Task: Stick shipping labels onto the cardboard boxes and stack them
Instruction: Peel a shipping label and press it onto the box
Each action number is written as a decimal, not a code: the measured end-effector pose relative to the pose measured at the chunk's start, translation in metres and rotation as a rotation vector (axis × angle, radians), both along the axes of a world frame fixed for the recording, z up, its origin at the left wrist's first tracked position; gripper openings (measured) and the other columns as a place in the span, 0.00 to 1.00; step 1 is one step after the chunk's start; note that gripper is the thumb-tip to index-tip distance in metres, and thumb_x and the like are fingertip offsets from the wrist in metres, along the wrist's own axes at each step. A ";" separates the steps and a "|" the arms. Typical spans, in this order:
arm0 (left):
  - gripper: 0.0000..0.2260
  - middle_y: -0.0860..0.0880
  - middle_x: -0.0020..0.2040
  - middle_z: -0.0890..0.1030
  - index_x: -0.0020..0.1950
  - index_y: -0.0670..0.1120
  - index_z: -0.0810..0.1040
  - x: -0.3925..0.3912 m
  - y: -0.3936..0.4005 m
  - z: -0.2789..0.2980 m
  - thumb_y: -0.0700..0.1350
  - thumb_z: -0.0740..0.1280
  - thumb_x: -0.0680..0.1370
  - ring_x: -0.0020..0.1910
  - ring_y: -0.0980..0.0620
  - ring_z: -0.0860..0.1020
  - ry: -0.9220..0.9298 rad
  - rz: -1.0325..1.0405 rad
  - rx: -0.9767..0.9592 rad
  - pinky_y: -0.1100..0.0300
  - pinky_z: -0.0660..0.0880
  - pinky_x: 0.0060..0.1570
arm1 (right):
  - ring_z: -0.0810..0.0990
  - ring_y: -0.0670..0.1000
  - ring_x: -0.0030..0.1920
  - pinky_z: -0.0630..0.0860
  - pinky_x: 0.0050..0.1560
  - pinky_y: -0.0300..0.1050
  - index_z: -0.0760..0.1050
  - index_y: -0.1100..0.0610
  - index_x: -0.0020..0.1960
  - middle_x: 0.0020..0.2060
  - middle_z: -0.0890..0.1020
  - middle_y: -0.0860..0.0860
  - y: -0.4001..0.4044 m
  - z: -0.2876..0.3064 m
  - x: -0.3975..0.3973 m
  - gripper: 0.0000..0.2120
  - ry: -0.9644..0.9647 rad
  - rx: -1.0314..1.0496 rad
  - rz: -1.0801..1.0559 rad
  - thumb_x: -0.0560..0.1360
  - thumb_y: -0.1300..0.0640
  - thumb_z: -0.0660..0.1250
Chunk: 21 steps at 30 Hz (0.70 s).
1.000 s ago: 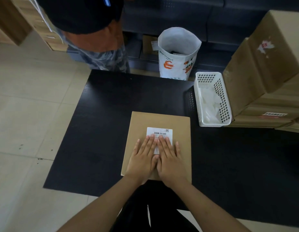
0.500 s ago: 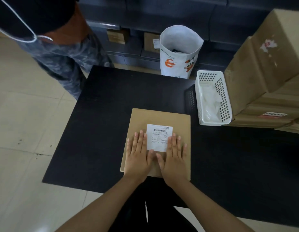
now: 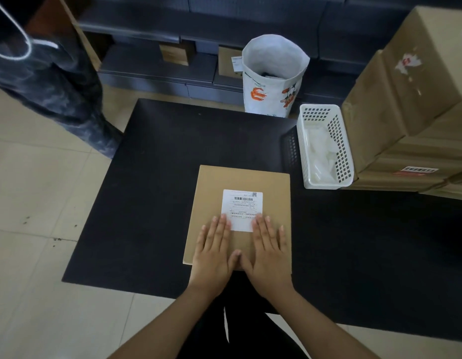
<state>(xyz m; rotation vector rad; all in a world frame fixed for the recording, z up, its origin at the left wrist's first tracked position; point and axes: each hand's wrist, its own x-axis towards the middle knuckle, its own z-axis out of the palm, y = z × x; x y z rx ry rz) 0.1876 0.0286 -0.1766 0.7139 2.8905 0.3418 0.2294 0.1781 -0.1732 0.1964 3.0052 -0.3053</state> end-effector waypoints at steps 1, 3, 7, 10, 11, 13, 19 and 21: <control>0.29 0.43 0.77 0.59 0.76 0.39 0.61 0.001 0.001 0.001 0.55 0.40 0.83 0.76 0.47 0.55 -0.010 0.074 0.009 0.46 0.55 0.72 | 0.48 0.52 0.78 0.47 0.76 0.57 0.54 0.60 0.78 0.78 0.54 0.54 -0.001 0.001 0.002 0.39 -0.005 -0.005 -0.064 0.77 0.34 0.49; 0.27 0.44 0.77 0.59 0.76 0.39 0.60 0.004 0.004 0.002 0.53 0.40 0.83 0.77 0.46 0.54 -0.016 0.164 0.011 0.44 0.54 0.72 | 0.46 0.53 0.78 0.45 0.76 0.57 0.52 0.61 0.78 0.78 0.53 0.55 -0.003 0.002 0.003 0.43 -0.011 -0.009 -0.154 0.76 0.31 0.49; 0.27 0.43 0.77 0.57 0.76 0.39 0.57 0.007 0.011 0.000 0.53 0.40 0.83 0.77 0.46 0.53 -0.006 0.280 -0.001 0.44 0.49 0.74 | 0.47 0.55 0.78 0.46 0.75 0.59 0.54 0.62 0.78 0.78 0.54 0.57 -0.008 0.005 0.002 0.44 -0.013 -0.020 -0.229 0.75 0.29 0.47; 0.28 0.42 0.77 0.56 0.76 0.38 0.56 0.007 0.013 -0.001 0.53 0.40 0.82 0.77 0.45 0.53 -0.021 0.299 -0.017 0.44 0.49 0.74 | 0.48 0.56 0.78 0.46 0.75 0.59 0.55 0.63 0.77 0.78 0.54 0.58 -0.009 0.004 0.001 0.45 -0.016 -0.009 -0.223 0.76 0.29 0.43; 0.28 0.41 0.77 0.56 0.76 0.38 0.56 0.007 0.013 -0.001 0.53 0.40 0.82 0.77 0.45 0.53 -0.029 0.290 -0.024 0.43 0.49 0.74 | 0.48 0.56 0.78 0.46 0.75 0.59 0.54 0.63 0.77 0.78 0.54 0.58 -0.009 0.004 0.001 0.45 -0.017 -0.008 -0.217 0.76 0.29 0.42; 0.28 0.41 0.77 0.57 0.76 0.37 0.57 0.006 0.013 0.000 0.53 0.39 0.83 0.77 0.44 0.54 -0.050 0.274 -0.040 0.42 0.51 0.73 | 0.48 0.56 0.78 0.46 0.75 0.59 0.54 0.63 0.77 0.78 0.54 0.58 -0.008 0.004 0.002 0.45 -0.019 -0.006 -0.209 0.76 0.29 0.42; 0.30 0.46 0.77 0.60 0.77 0.43 0.58 -0.001 -0.004 0.009 0.60 0.42 0.82 0.76 0.49 0.56 -0.047 0.218 0.105 0.51 0.48 0.74 | 0.38 0.50 0.78 0.37 0.76 0.53 0.45 0.58 0.79 0.79 0.46 0.52 -0.001 0.007 0.004 0.40 0.025 -0.120 -0.217 0.77 0.32 0.44; 0.30 0.48 0.76 0.63 0.77 0.44 0.59 -0.009 -0.012 0.017 0.62 0.44 0.81 0.74 0.50 0.59 -0.017 0.288 0.186 0.53 0.51 0.73 | 0.41 0.50 0.78 0.39 0.77 0.50 0.48 0.58 0.79 0.79 0.49 0.52 0.002 0.012 0.003 0.39 0.106 -0.222 -0.317 0.76 0.35 0.50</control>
